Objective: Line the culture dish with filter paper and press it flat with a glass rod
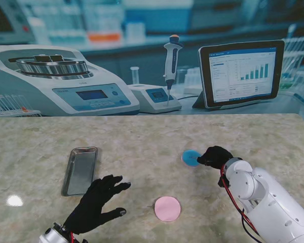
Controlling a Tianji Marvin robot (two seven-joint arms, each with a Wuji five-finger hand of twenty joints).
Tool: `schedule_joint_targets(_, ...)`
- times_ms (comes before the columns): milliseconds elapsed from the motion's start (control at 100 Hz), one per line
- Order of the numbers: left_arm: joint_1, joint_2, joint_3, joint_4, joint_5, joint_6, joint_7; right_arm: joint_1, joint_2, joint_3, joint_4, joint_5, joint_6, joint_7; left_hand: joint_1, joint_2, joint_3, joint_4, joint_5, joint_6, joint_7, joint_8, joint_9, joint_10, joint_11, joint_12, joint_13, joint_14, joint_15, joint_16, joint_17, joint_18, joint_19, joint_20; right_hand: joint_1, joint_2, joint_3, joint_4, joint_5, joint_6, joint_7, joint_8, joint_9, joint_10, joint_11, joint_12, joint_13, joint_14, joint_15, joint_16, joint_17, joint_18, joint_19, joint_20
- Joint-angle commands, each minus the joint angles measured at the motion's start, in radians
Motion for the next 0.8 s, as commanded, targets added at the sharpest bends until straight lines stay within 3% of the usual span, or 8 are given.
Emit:
schedule_joint_targets(0,0.006,0.002,-0.002,-0.007,0.002,-0.002,-0.003,-0.005,0.002,-0.006,0.0,-0.002,0.008,0.012,-0.001,0.029,-0.025,0.024,-0.021,-0.03,0.016,0.008,-0.038,-0.035,-0.022,-0.017,-0.027,-0.038,-0.018,-0.015,0.003,-0.035,-0.058,-0.038,-0.021,0.014,0.0,0.023,0.073,0.082,0.071,0.001,0.068,-0.025,0.206,0.018,0.022,-0.13,0.113,0.043,0.043,0.012,0.315,0.026)
schedule_joint_targets(600,0.001,0.004,-0.003,-0.01,0.008,-0.006,-0.007,0.134,-0.009,-0.105,0.142,0.05,0.008,0.001,-0.001,0.03,-0.025,0.023,-0.023,-0.032,0.018,0.008,-0.039,-0.036,-0.022,-0.017,-0.028,-0.039,-0.017,-0.022,0.004,-0.034,-0.059,-0.05,-0.022,0.012,-0.002,0.025,0.073,0.082,0.071,0.001,0.068,-0.026,0.207,0.017,0.022,-0.135,0.112,0.048,0.043,0.01,0.315,0.033)
schedule_joint_targets(790,-0.001,0.004,0.0,-0.009,0.005,0.002,-0.013,0.108,-0.012,-0.079,0.103,0.053,0.002,-0.014,-0.001,0.03,-0.026,0.023,-0.025,-0.03,0.016,0.007,-0.04,-0.035,-0.025,-0.018,-0.028,-0.04,-0.018,-0.024,0.004,-0.035,-0.06,-0.054,-0.022,0.011,0.0,0.024,0.073,0.082,0.071,0.001,0.068,-0.026,0.207,0.017,0.022,-0.134,0.112,0.048,0.043,0.009,0.315,0.032)
